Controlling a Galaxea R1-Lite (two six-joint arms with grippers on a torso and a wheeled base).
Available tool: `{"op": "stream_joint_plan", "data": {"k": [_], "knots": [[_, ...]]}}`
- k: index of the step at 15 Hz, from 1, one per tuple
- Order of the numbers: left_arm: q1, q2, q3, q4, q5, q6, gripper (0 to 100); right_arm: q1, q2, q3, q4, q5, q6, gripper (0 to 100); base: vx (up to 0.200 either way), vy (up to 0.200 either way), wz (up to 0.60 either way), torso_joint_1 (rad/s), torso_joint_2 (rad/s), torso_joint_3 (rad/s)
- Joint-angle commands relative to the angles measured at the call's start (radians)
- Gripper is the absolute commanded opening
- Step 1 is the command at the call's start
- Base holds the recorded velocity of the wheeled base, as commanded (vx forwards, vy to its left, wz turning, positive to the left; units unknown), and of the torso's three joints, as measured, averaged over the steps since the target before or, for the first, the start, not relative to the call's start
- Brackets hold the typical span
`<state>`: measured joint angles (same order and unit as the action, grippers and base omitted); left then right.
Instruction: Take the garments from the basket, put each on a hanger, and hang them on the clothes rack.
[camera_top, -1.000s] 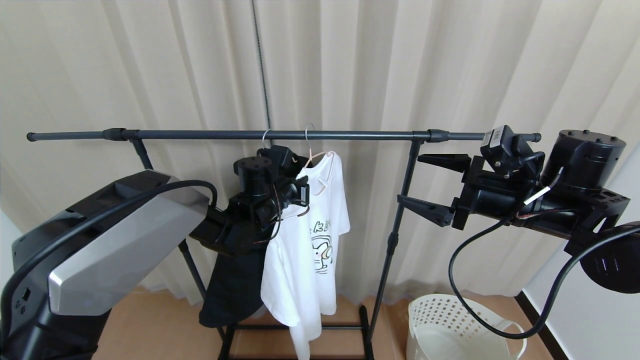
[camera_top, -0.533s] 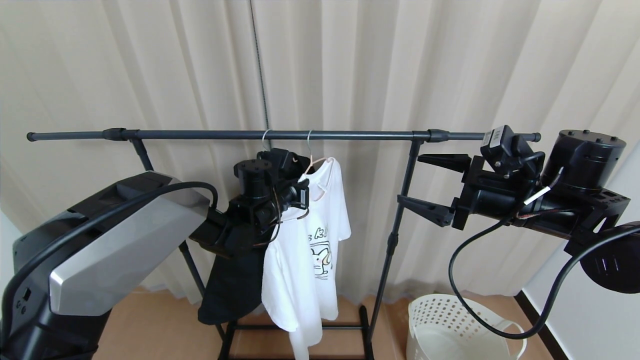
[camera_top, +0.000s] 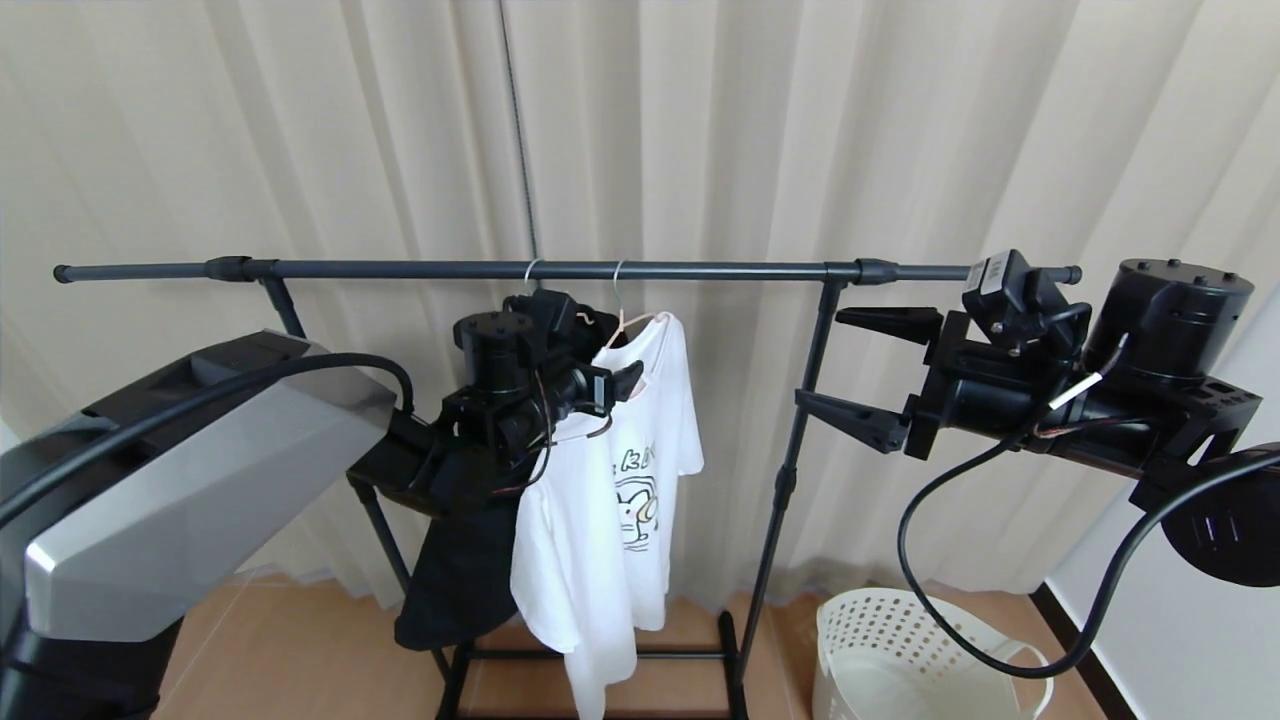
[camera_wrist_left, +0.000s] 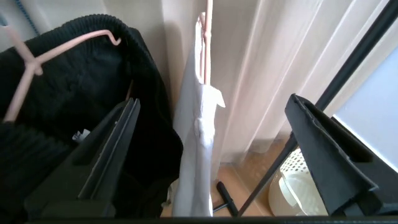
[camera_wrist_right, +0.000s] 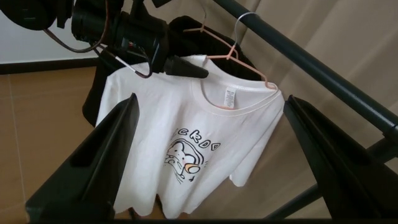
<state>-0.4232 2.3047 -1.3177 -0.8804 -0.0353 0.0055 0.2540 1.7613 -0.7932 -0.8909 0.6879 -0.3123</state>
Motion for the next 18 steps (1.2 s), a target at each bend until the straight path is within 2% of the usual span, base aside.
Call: {"op": "stream_joint_plan", "data": {"k": [1,8,10,11,12,13,15,16,17,18], "knots": [[0.001,-0.103,0.075,0.003,0.000,0.001,100,0.001,-0.003,0.000,-0.002,-0.001,-0.001,100,0.000,0.000,0.00,0.000,0.00,0.000],[0.007,-0.441,0.400,0.000,0.000,0.005,100,-0.018,-0.045,0.005,0.000,-0.002,0.007,100,0.000,0.000,0.00,0.000,0.00,0.000],[0.011,-0.556,0.505,-0.023,0.000,0.001,100,-0.021,-0.085,0.006,0.000,-0.010,0.073,100,0.000,0.000,0.00,0.000,0.00,0.000],[0.011,-0.591,0.540,-0.040,0.000,0.002,100,-0.021,-0.111,0.006,0.000,-0.034,0.111,100,0.000,0.000,0.00,0.000,0.00,0.000],[0.011,-0.631,0.566,-0.041,0.005,0.004,100,-0.024,-0.135,0.005,0.000,-0.091,0.141,100,0.000,0.000,0.00,0.000,0.00,0.000],[0.011,-0.683,0.615,-0.037,0.017,0.005,100,-0.045,-0.167,0.000,0.003,-0.188,0.154,100,0.000,0.000,0.00,0.000,0.00,0.000],[0.012,-0.757,0.710,-0.037,0.022,0.007,100,-0.056,-0.221,0.031,0.049,-0.268,0.179,100,0.000,0.000,0.00,0.000,0.00,0.000],[0.015,-0.815,0.781,-0.037,0.022,0.007,100,-0.056,-0.281,0.088,0.121,-0.332,0.179,100,0.000,0.000,0.00,0.000,0.00,0.000],[0.015,-0.854,0.831,-0.037,0.022,0.008,100,-0.056,-0.333,0.123,0.159,-0.366,0.179,100,0.000,0.000,0.00,0.000,0.00,0.000],[0.011,-0.959,0.954,-0.037,0.020,0.014,100,-0.055,-0.448,0.230,0.217,-0.406,0.179,100,0.000,0.000,0.00,0.000,0.00,0.000]]}}
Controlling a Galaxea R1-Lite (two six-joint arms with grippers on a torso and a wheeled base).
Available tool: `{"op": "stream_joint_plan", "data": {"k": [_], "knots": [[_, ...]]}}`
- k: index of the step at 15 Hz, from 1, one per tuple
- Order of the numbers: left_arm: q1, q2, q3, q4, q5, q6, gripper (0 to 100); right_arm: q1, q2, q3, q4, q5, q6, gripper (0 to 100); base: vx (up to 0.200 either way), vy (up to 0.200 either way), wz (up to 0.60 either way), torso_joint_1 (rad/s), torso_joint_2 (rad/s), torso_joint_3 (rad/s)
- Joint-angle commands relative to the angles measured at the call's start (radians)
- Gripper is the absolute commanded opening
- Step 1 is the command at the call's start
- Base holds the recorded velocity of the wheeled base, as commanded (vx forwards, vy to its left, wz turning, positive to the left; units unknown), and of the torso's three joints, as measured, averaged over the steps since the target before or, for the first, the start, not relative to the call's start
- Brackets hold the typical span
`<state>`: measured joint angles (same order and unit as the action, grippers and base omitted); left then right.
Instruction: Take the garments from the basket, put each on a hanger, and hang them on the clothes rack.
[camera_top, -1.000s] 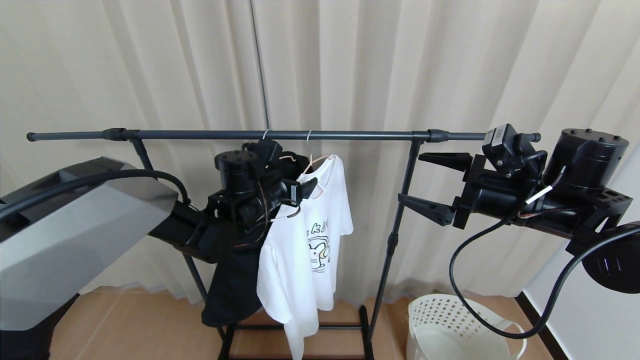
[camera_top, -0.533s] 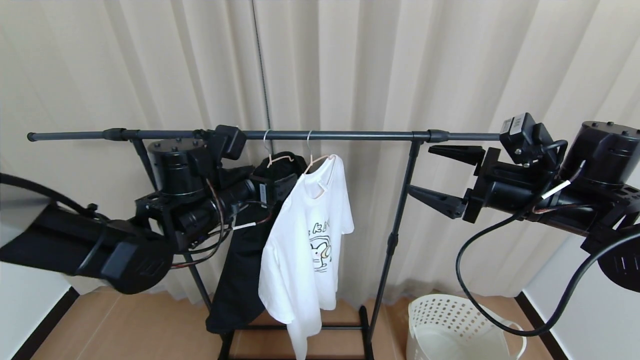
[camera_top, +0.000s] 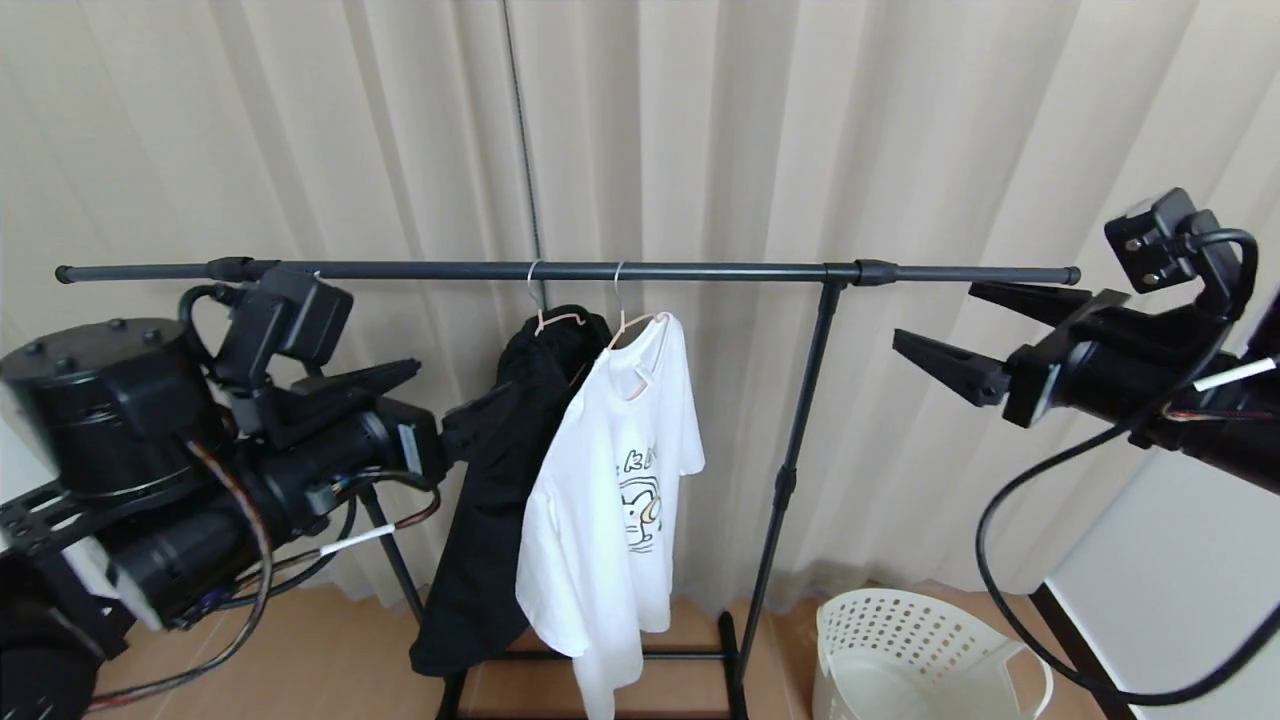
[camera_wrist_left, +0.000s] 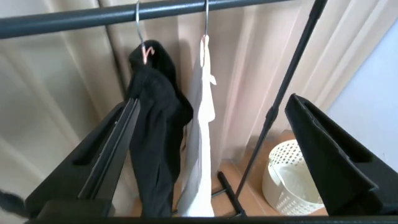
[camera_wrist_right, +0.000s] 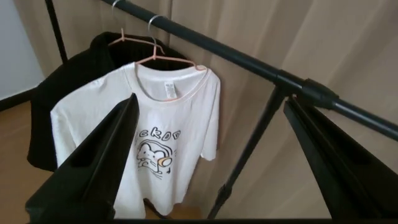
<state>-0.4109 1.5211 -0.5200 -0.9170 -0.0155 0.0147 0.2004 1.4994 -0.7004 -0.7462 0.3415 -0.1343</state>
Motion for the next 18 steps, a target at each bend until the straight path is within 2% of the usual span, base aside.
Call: {"op": "stream_joint_plan", "data": {"k": [1,3,4,5,6,8,9,10,11,13,14,16,18], "knots": [[-0.005,-0.256,0.258,0.000,-0.001,0.021,100,0.002,-0.261,0.239,0.074,-0.064,0.001,100,0.000,0.000,0.00,0.000,0.00,0.000],[-0.002,-0.418,0.460,0.001,0.002,0.054,100,0.005,-0.432,0.414,0.085,-0.075,-0.005,100,0.000,0.000,0.00,0.000,0.00,0.000],[0.001,-0.493,0.520,0.004,0.002,0.056,100,0.005,-0.515,0.495,0.102,-0.085,-0.005,100,0.000,0.000,0.00,0.000,0.00,0.000],[0.001,-0.501,0.520,0.009,0.002,0.057,100,0.005,-0.519,0.501,0.103,-0.085,-0.005,100,0.000,0.000,0.00,0.000,0.00,0.000],[0.010,-0.710,0.520,0.260,0.008,0.022,100,0.005,-0.656,0.619,0.149,-0.095,-0.005,100,0.000,0.000,0.00,0.000,0.00,0.000],[0.003,-0.953,0.520,0.557,0.000,0.041,100,0.005,-0.811,0.699,0.261,-0.095,-0.005,100,0.000,0.000,0.00,0.000,0.00,0.000],[0.003,-1.015,0.520,0.629,0.000,0.054,100,0.005,-0.850,0.700,0.303,-0.095,-0.005,100,0.000,0.000,0.00,0.000,0.00,0.000],[0.004,-1.121,0.520,0.744,0.002,0.083,100,0.002,-0.929,0.700,0.395,-0.095,-0.004,100,0.000,0.000,0.00,0.000,0.00,0.000],[0.047,-1.204,0.520,0.856,0.008,0.099,100,-0.003,-1.035,0.700,0.528,-0.095,-0.005,100,0.000,0.000,0.00,0.000,0.00,0.000],[0.147,-1.262,0.520,0.908,0.008,0.091,100,-0.004,-1.151,0.697,0.660,-0.098,-0.004,100,0.000,0.000,0.00,0.000,0.00,0.000],[0.236,-1.279,0.520,0.908,0.009,0.091,100,-0.016,-1.217,0.697,0.723,-0.122,-0.005,100,0.000,0.000,0.00,0.000,0.00,0.000],[0.333,-1.342,0.520,0.909,-0.003,0.091,100,-0.022,-1.265,0.696,0.757,-0.162,-0.004,100,0.000,0.000,0.00,0.000,0.00,0.000],[0.362,-1.441,0.520,0.909,-0.007,0.090,100,-0.049,-1.318,0.694,0.765,-0.219,0.004,100,0.000,0.000,0.00,0.000,0.00,0.000]]}}
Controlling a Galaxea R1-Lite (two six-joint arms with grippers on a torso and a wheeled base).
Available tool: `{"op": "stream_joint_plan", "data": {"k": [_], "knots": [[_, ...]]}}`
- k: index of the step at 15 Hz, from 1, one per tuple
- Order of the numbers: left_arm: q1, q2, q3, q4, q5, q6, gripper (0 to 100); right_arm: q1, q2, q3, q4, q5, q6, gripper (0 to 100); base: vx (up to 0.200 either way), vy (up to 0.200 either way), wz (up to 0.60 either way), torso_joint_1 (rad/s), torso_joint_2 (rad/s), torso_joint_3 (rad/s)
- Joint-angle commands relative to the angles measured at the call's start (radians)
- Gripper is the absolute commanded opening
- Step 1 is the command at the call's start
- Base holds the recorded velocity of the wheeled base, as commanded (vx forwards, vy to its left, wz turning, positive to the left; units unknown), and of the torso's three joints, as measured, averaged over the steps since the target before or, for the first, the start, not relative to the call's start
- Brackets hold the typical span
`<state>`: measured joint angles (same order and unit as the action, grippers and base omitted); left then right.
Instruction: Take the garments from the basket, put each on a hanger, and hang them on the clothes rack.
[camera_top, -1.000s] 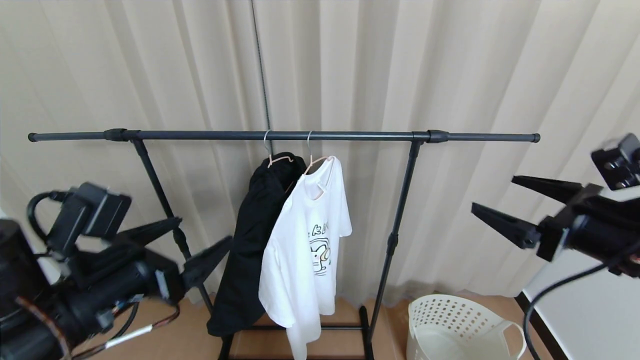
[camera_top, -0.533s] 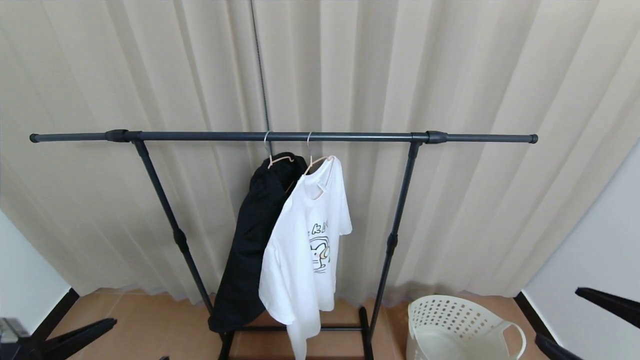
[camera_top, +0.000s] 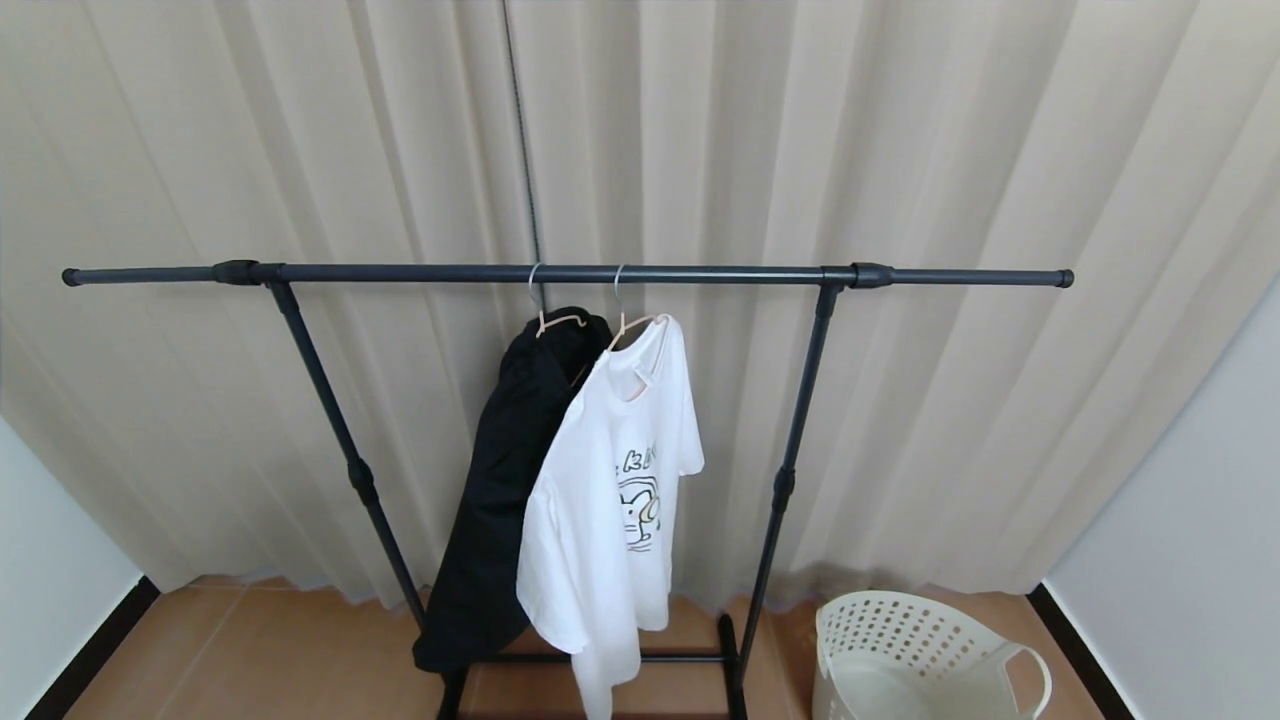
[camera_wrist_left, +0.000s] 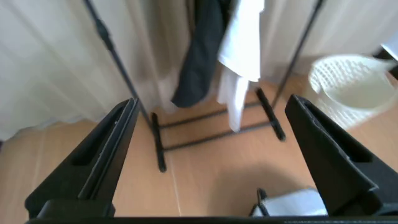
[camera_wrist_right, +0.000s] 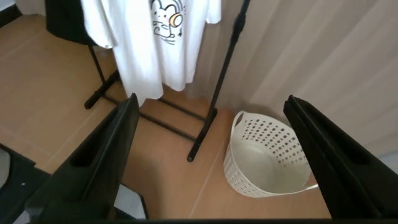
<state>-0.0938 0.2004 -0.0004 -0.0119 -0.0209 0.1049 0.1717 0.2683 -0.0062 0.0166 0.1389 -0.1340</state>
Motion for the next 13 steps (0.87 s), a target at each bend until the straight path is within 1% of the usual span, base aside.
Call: {"op": "stream_joint_plan", "data": {"k": [1,2,3,4,5,6,8,9,11,13], "knots": [[0.062,-0.141,0.000,0.004,-0.001,-0.004,100,-0.044,-0.107,0.000,0.002,-0.019,0.007,100,0.000,0.000,0.00,0.000,0.00,0.000],[0.083,-0.188,0.000,0.006,-0.001,-0.010,100,-0.118,-0.149,0.000,0.003,-0.022,0.007,100,0.000,0.000,0.00,0.000,0.00,0.000],[0.085,-0.199,0.000,0.004,0.006,-0.011,100,-0.186,-0.187,-0.001,0.003,-0.024,0.004,100,0.000,0.000,0.00,0.000,0.00,0.000],[0.085,-0.199,0.000,0.004,0.009,-0.014,100,-0.212,-0.204,0.002,0.000,-0.025,0.004,100,0.000,0.000,0.00,0.000,0.00,0.000],[0.085,-0.199,0.000,0.006,0.022,-0.034,100,-0.207,-0.204,0.002,-0.001,-0.036,0.013,100,0.000,0.000,0.00,0.000,0.00,0.000],[0.085,-0.200,0.000,0.006,0.019,-0.042,100,-0.202,-0.215,0.000,0.002,-0.044,0.022,100,0.000,0.000,0.00,0.000,0.00,0.000],[0.085,-0.200,0.000,0.006,0.021,-0.047,100,-0.181,-0.268,0.002,0.000,-0.033,0.039,100,0.000,0.000,0.00,0.000,0.00,0.000],[0.085,-0.200,0.000,0.006,0.022,-0.062,100,-0.179,-0.268,0.002,-0.001,-0.022,0.079,100,0.000,0.000,0.00,0.000,0.00,0.000],[0.085,-0.200,0.000,0.006,0.024,-0.097,100,-0.179,-0.268,0.002,-0.003,-0.018,0.085,100,0.000,0.000,0.00,0.000,0.00,0.000],[0.085,-0.200,0.000,0.006,0.025,-0.103,100,-0.181,-0.267,0.002,-0.001,-0.033,0.088,100,0.000,0.000,0.00,0.000,0.00,0.000]]}}
